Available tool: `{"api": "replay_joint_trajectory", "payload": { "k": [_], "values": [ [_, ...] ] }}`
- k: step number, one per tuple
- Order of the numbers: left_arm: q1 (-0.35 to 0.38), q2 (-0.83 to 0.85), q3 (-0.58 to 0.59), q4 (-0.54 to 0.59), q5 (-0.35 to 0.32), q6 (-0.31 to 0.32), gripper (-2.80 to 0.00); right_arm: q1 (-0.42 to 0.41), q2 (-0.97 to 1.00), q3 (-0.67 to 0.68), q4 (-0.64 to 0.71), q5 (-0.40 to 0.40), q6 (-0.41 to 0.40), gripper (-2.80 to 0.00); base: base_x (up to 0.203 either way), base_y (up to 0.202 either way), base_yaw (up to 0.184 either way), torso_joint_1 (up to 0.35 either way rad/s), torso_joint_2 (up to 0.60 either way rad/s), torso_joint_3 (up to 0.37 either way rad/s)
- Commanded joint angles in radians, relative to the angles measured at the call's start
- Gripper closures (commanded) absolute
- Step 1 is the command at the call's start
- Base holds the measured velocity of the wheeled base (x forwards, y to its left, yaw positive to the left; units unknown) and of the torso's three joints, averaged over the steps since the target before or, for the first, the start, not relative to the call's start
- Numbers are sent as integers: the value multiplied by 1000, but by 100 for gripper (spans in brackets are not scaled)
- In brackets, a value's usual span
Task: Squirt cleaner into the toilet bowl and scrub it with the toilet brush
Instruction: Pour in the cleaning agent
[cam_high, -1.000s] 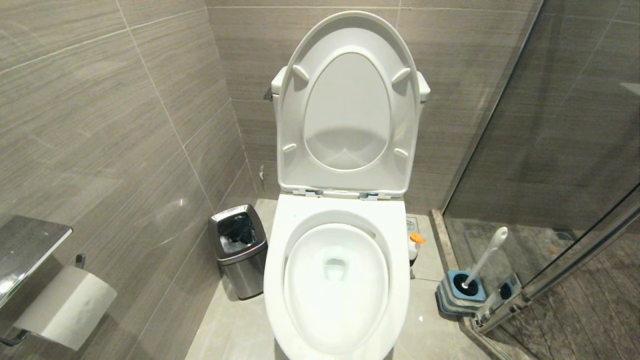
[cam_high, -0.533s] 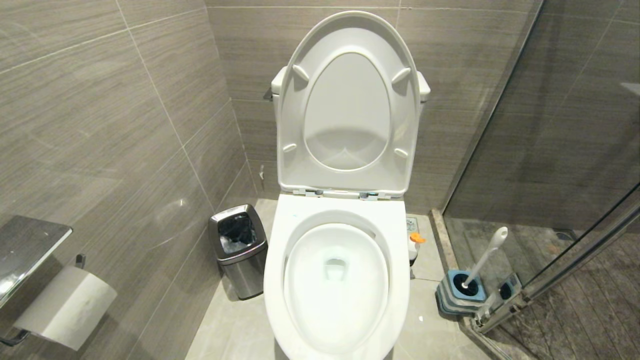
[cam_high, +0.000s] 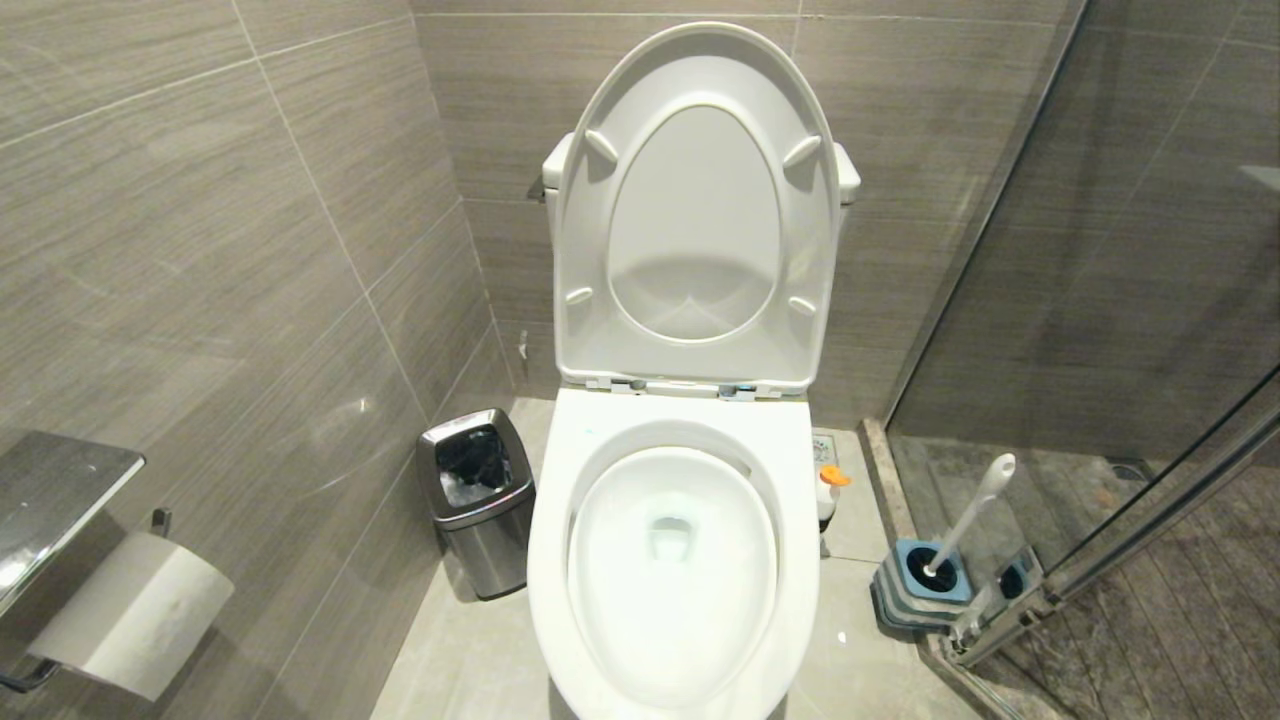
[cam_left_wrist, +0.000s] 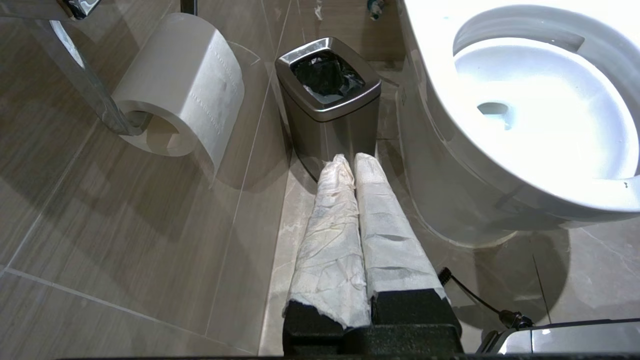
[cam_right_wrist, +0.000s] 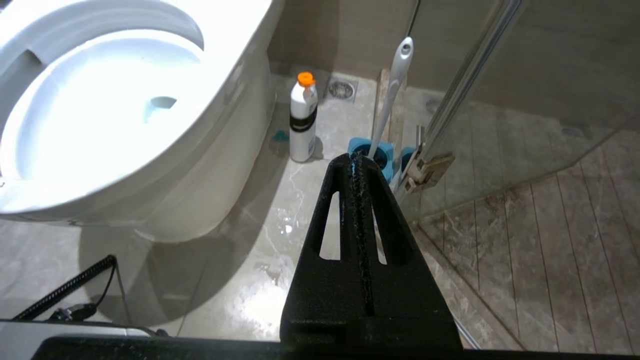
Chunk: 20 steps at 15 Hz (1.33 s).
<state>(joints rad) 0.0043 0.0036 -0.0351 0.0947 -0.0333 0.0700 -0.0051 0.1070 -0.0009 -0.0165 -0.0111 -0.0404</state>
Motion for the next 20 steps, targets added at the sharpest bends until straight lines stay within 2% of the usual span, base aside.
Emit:
{"api": "replay_joint_trajectory", "payload": {
  "k": [1, 3, 8, 20],
  "values": [
    [0, -1, 0, 0, 0, 1, 0, 2, -101, 1, 21, 2, 0, 0, 0, 0, 0, 0, 0, 0],
    [0, -1, 0, 0, 0, 1, 0, 2, -107, 2, 25, 0, 3, 0, 0, 0, 0, 0, 0, 0],
    [0, -1, 0, 0, 0, 1, 0, 2, -107, -2, 26, -10, 92, 0, 0, 0, 0, 0, 0, 0],
    [0, -1, 0, 0, 0, 1, 0, 2, -107, -1, 29, 2, 53, 0, 0, 0, 0, 0, 0, 0]
  ]
}}
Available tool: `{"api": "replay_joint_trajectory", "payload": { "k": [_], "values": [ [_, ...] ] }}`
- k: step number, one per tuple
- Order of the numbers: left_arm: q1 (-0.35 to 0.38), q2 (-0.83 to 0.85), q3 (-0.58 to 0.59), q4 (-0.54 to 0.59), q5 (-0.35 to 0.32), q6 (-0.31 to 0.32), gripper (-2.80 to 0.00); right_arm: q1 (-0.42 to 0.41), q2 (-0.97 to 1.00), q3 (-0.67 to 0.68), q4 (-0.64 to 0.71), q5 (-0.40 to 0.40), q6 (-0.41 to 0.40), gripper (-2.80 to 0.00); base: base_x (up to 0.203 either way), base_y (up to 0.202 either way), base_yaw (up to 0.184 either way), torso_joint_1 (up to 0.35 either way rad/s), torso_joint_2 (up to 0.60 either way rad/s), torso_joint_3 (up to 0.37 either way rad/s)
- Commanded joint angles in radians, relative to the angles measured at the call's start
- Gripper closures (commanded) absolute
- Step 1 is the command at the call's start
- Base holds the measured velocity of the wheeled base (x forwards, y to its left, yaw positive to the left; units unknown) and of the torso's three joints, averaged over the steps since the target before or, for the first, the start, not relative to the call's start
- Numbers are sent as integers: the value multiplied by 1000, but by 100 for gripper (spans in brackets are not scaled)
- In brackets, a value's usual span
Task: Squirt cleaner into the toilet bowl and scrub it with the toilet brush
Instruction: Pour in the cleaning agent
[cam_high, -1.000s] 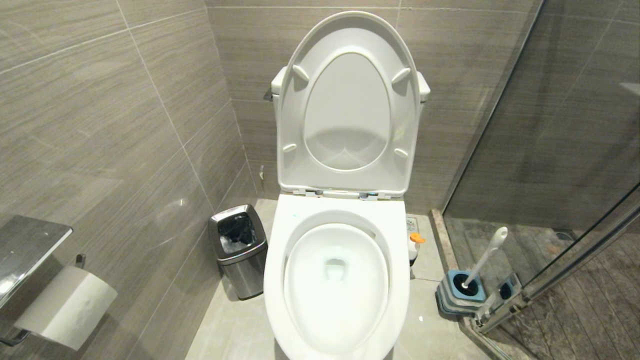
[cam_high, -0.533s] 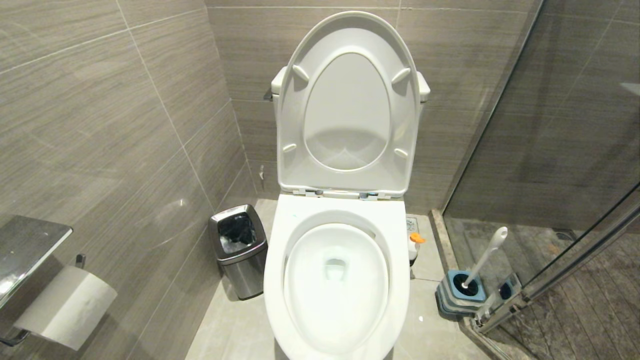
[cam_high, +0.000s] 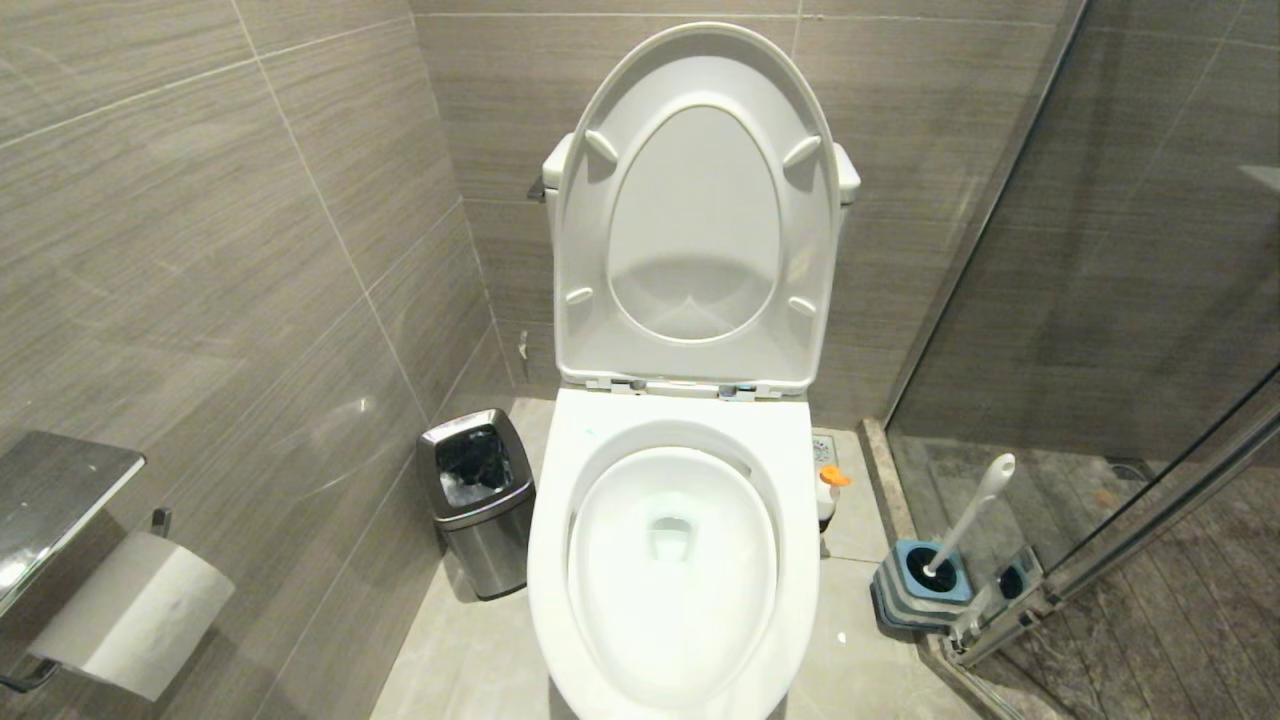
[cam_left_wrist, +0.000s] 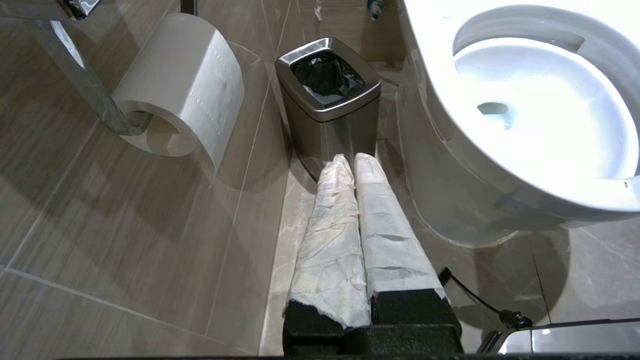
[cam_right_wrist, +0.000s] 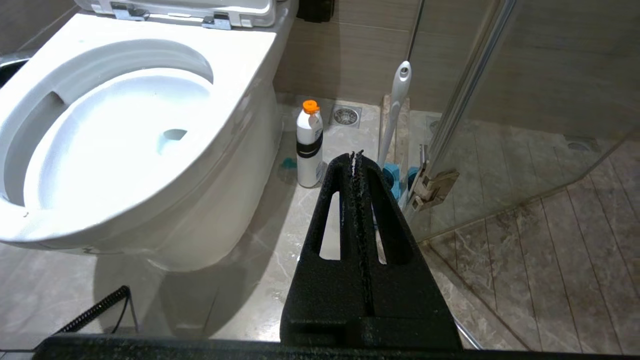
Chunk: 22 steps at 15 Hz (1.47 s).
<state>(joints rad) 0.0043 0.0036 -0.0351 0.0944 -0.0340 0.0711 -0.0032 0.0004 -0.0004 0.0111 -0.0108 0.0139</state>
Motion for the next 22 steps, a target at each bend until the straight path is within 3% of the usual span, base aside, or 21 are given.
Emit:
{"api": "replay_joint_trajectory", "payload": {
  "k": [1, 22],
  "values": [
    [0, -1, 0, 1, 0, -1, 0, 0, 0, -1, 1, 2, -2, 0, 0, 0, 0, 0, 0, 0],
    [0, -1, 0, 1, 23, 1, 0, 0, 0, -3, 6, 2, -2, 0, 0, 0, 0, 0, 0, 0]
  ]
}}
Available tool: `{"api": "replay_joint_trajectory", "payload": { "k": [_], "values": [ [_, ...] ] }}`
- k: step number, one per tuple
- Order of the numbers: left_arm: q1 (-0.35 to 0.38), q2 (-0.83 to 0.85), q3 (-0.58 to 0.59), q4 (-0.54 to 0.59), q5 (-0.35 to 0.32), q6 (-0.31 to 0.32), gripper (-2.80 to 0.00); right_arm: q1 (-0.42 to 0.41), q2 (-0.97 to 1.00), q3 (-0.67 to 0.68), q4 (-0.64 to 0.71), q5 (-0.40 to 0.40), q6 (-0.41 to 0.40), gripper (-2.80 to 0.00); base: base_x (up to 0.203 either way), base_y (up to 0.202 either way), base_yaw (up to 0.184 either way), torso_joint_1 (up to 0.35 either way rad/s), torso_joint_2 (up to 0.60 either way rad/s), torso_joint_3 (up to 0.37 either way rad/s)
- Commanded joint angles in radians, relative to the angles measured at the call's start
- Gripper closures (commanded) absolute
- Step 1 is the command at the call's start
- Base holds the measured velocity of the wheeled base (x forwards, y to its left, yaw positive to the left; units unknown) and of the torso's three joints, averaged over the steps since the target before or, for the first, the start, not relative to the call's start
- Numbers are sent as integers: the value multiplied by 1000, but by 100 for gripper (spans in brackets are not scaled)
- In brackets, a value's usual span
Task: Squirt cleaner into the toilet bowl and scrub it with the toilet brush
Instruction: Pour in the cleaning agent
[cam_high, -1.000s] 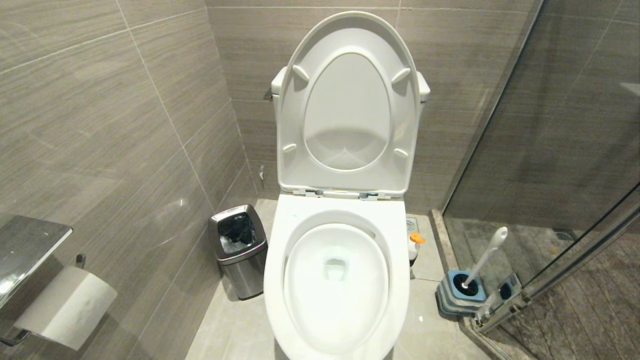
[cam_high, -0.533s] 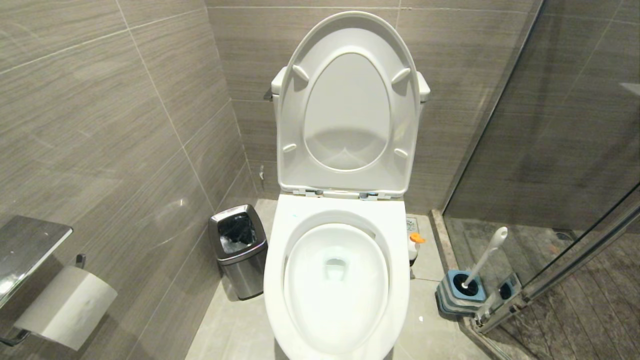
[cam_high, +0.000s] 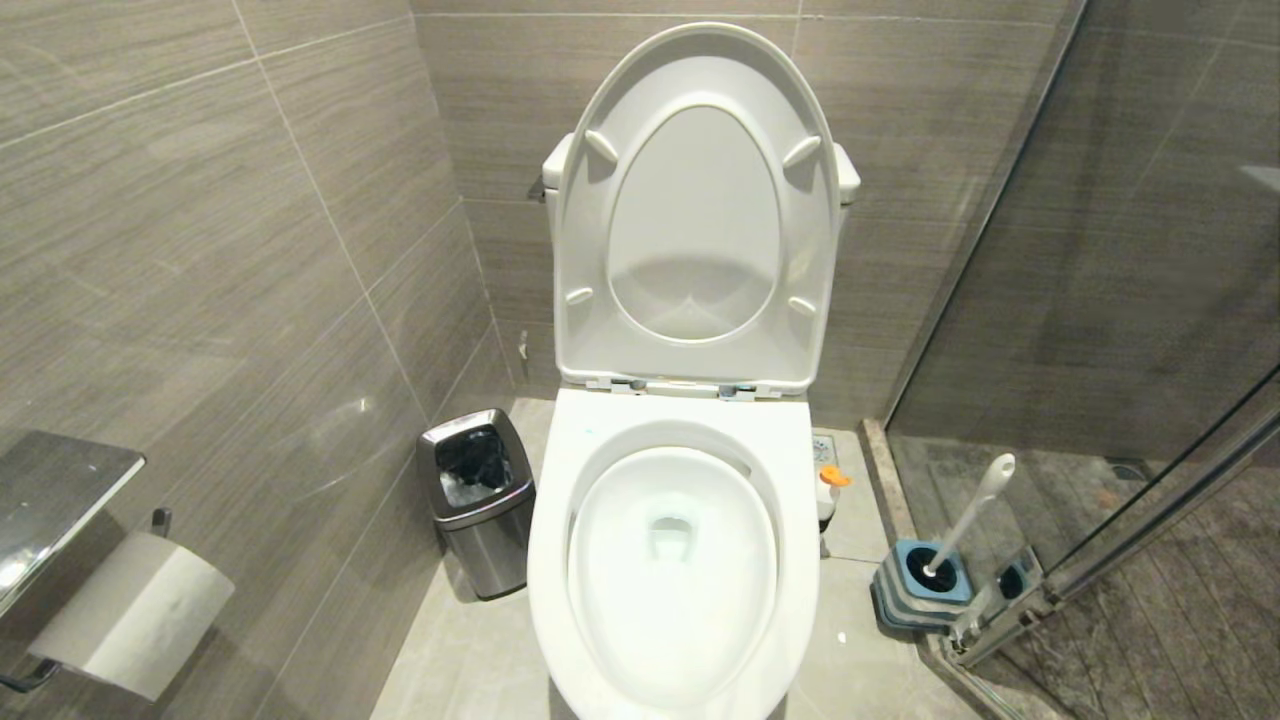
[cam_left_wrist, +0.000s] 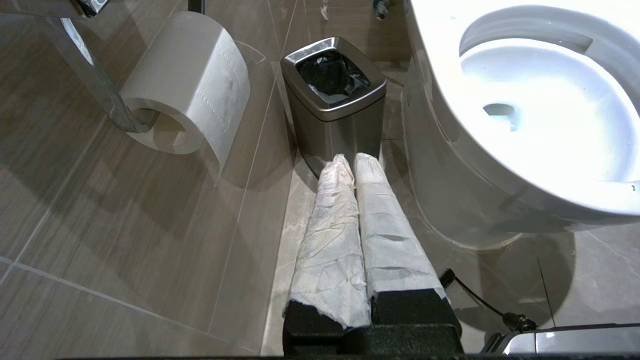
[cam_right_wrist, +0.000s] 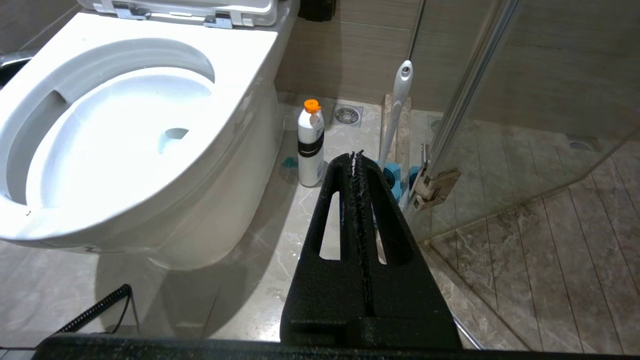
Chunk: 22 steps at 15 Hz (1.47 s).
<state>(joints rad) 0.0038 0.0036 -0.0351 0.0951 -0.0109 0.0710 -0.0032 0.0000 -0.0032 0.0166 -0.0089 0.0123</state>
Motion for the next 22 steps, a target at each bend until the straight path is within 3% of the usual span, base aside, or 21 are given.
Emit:
{"api": "replay_joint_trajectory", "payload": {
  "k": [1, 12, 22],
  "values": [
    [1, -1, 0, 0, 0, -5, 0, 0, 0, -1, 0, 0, 1, 0, 0, 0, 0, 0, 0, 0],
    [1, -1, 0, 0, 2, -19, 0, 1, 0, -1, 2, 0, 0, 0, 0, 0, 0, 0, 1, -8],
    [1, -1, 0, 0, 2, -20, 0, 2, 5, -1, 2, 0, 0, 0, 0, 0, 0, 3, 3, -179]
  ]
}}
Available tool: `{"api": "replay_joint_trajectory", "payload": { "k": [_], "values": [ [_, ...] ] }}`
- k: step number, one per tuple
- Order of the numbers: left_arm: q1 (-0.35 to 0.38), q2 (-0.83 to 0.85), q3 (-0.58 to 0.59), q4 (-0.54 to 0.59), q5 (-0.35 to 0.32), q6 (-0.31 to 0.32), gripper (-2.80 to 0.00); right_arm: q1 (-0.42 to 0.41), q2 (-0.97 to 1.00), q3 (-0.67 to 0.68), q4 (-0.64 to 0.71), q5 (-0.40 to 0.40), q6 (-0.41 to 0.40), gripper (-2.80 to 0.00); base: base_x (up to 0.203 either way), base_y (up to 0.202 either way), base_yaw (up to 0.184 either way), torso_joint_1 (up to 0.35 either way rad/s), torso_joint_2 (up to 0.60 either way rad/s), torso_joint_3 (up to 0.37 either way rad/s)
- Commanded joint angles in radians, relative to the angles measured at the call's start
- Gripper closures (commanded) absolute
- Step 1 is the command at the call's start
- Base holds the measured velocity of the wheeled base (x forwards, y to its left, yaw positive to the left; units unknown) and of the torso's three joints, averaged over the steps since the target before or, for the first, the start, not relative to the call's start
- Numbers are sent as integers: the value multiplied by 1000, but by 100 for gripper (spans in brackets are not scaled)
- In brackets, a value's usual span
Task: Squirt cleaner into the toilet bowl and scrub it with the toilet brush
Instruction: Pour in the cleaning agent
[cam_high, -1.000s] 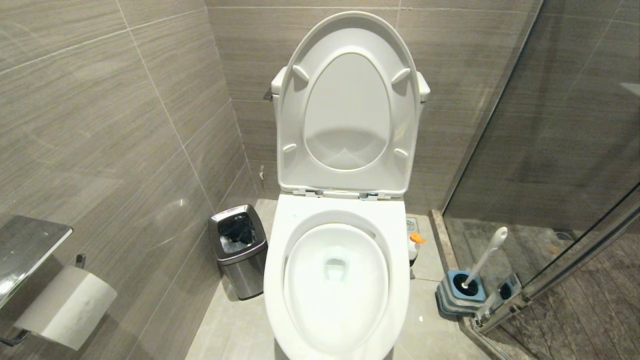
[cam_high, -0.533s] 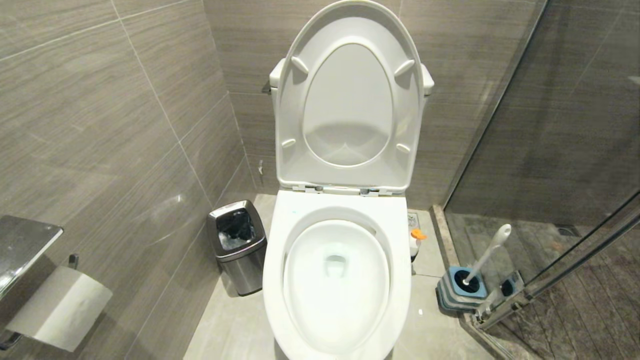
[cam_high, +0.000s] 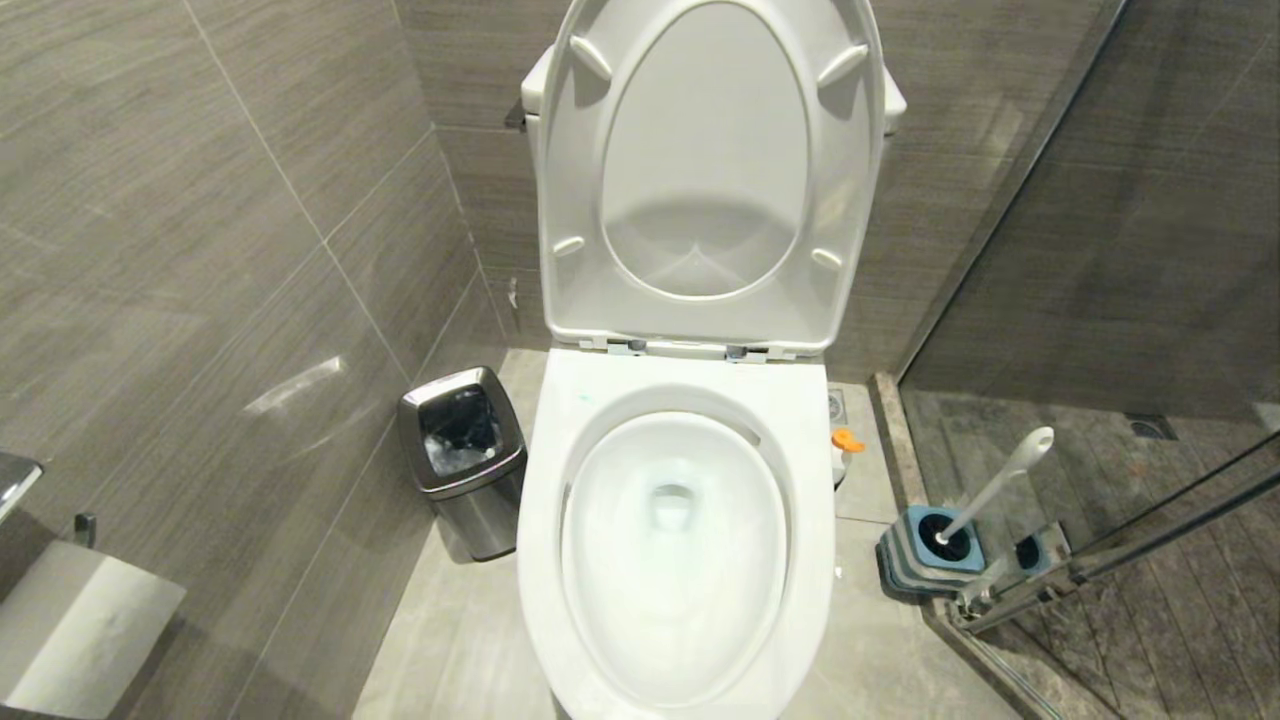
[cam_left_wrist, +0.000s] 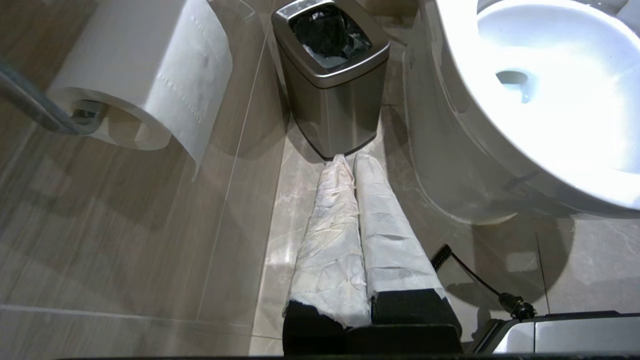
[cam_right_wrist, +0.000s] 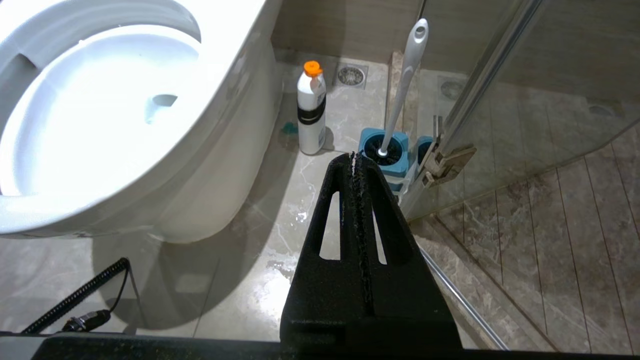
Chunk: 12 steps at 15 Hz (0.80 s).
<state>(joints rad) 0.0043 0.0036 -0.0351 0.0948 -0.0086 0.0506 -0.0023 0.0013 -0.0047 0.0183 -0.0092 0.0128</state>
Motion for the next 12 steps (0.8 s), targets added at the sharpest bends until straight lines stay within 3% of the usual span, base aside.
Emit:
{"api": "replay_joint_trajectory", "payload": {
  "k": [1, 12],
  "values": [
    [0, -1, 0, 0, -1, 0, 0, 1, 3, 0, 0, 0, 0, 0, 0, 0, 0, 7, -2, -85],
    [0, -1, 0, 0, 4, -1, 0, 1, 6, 0, 0, 0, 0, 0, 0, 0, 0, 3, 2, -157]
  ]
}}
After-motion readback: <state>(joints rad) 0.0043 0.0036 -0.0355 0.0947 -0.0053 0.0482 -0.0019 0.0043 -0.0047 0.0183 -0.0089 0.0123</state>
